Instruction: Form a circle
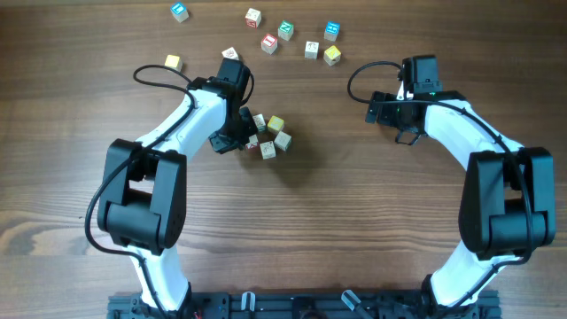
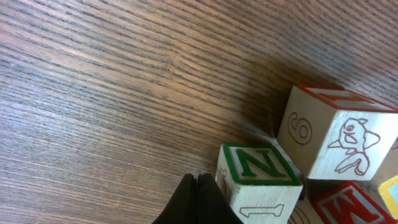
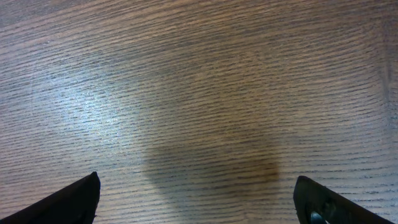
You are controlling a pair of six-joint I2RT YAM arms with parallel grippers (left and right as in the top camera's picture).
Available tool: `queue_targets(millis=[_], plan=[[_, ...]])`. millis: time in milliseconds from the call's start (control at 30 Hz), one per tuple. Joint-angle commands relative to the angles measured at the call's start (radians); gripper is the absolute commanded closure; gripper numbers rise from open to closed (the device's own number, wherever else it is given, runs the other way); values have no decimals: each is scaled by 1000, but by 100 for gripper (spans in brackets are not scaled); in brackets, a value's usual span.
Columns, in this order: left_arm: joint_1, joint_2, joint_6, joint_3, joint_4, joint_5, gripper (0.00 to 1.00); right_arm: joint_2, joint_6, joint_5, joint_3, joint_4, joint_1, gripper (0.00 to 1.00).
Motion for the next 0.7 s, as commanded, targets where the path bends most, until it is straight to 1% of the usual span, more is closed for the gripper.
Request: queue_targets(millis=[0,667], plan=[[-3,-17,-13,-10,-3,13,96,-31,-13,19,18,2,3,0],[-5,-17,-13,-10,-4,40,96,-31,-13,19,18,2,3,0]])
